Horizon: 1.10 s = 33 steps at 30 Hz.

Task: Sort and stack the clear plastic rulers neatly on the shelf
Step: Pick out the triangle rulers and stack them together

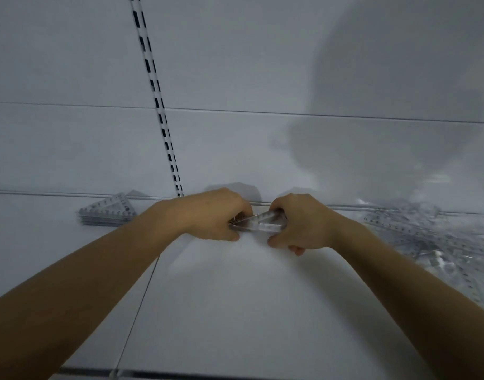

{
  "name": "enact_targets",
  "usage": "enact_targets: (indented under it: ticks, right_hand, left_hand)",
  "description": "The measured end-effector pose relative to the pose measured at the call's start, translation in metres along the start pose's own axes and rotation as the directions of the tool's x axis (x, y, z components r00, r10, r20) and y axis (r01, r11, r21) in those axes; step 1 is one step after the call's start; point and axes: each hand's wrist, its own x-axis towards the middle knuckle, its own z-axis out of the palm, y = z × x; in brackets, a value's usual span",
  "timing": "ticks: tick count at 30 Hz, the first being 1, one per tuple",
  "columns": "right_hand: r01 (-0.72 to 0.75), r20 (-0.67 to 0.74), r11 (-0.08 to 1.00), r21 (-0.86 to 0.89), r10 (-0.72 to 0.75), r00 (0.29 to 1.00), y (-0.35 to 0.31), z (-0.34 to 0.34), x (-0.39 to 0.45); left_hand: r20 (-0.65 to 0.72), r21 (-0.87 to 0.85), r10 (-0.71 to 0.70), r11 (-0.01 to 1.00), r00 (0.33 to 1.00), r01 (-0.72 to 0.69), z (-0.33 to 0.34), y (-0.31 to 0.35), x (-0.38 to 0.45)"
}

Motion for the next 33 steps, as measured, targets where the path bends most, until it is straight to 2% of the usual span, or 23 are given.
enact_targets:
  ticks: [8, 14, 21, 24, 27, 33]
  right_hand:
    - [0.000, 0.035, 0.981, -0.192, 0.007, 0.999, -0.011, -0.006, 0.010]
    - [-0.014, -0.032, 0.942, -0.334, 0.003, 0.999, -0.017, -0.002, 0.003]
    - [-0.115, -0.008, 0.946, -0.302, 0.118, 0.993, -0.019, -0.006, -0.005]
    - [-0.204, 0.019, 0.961, -0.189, 0.211, 0.977, -0.019, -0.008, -0.008]
    - [-0.247, 0.050, 0.956, -0.157, 0.257, 0.965, -0.026, -0.008, -0.005]
    - [-0.270, 0.029, 0.952, -0.146, 0.277, 0.960, -0.035, -0.006, -0.006]
  left_hand:
    - [0.009, 0.232, -0.040, 0.972, 0.999, 0.037, -0.014, 0.002, 0.017]
    - [0.002, 0.322, -0.030, 0.946, 1.000, 0.027, -0.022, 0.008, 0.017]
    - [-0.038, 0.353, -0.023, 0.935, 0.999, 0.035, -0.023, 0.010, 0.014]
    - [0.033, 0.368, -0.071, 0.928, 0.997, 0.054, -0.024, 0.007, 0.016]
    - [0.109, 0.327, -0.112, 0.942, 0.988, 0.070, -0.025, 0.004, 0.020]
    - [0.122, 0.278, -0.136, 0.956, 0.983, 0.097, -0.022, 0.002, 0.024]
